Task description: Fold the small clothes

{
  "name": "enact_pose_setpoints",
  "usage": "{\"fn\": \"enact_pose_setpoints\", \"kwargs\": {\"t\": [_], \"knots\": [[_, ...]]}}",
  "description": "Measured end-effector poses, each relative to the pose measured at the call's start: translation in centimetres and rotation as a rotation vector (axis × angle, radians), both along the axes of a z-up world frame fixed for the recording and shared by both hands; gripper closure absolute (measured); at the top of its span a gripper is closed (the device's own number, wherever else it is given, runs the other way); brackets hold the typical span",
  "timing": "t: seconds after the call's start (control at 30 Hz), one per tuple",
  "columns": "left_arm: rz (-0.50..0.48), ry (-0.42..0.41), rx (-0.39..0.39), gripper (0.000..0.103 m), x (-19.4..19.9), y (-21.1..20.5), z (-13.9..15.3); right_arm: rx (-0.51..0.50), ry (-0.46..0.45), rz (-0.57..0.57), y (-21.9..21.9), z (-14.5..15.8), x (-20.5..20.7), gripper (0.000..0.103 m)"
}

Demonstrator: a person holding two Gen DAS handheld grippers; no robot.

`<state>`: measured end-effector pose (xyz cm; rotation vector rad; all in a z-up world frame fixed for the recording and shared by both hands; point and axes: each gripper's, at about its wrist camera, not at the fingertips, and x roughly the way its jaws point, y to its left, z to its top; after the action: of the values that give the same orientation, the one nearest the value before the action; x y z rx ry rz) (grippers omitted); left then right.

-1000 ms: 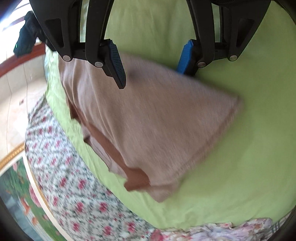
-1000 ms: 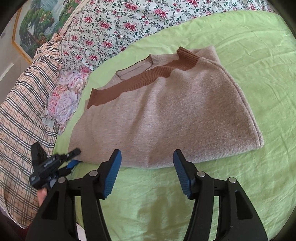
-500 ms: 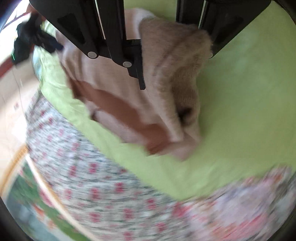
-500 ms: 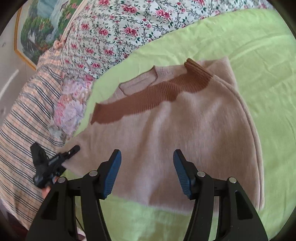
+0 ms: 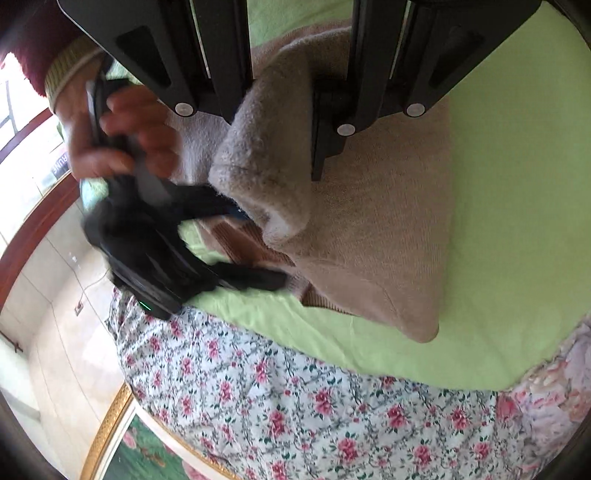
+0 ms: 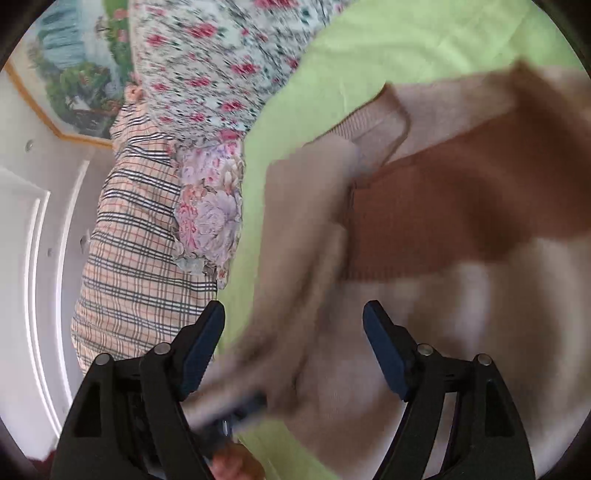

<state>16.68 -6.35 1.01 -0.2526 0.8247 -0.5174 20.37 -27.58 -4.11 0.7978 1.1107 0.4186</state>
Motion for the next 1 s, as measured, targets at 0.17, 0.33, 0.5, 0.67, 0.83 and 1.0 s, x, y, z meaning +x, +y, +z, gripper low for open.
{"fn": "enact_pose_setpoints", "kwargs": {"t": [0.17,0.33,0.5,0.67,0.83,1.0], "knots": [[-0.007,-0.006,0.018,0.096,-0.2,-0.1,0.2,-0.087,0.007,-0.006,1.8,-0.7,3.6,0.081],[-0.073,-0.053,0.027,0.096,-1.3,-2.0,2.1,-0.234,-0.140,0.004,1.5,5.1,2.0,0.085],[-0.188,-0.068,0.022,0.096,-2.4,-7.7,2.7,-0.430,-0.211,-0.037,-2.6,9.7,-1.4,0.086],[-0.290,-0.019,0.030,0.095,-2.8,-13.8,0.3,-0.535,-0.127,-0.122,-8.3,8.7,-4.5,0.086],[-0.323,0.034,0.081,0.095,-3.0,-16.6,-2.6,-0.540,-0.078,-0.163,-11.4,6.0,-5.7,0.086],[-0.323,0.057,0.089,0.094,-2.7,-16.5,-3.5,-0.550,-0.099,-0.156,-11.9,5.4,-5.8,0.086]]}}
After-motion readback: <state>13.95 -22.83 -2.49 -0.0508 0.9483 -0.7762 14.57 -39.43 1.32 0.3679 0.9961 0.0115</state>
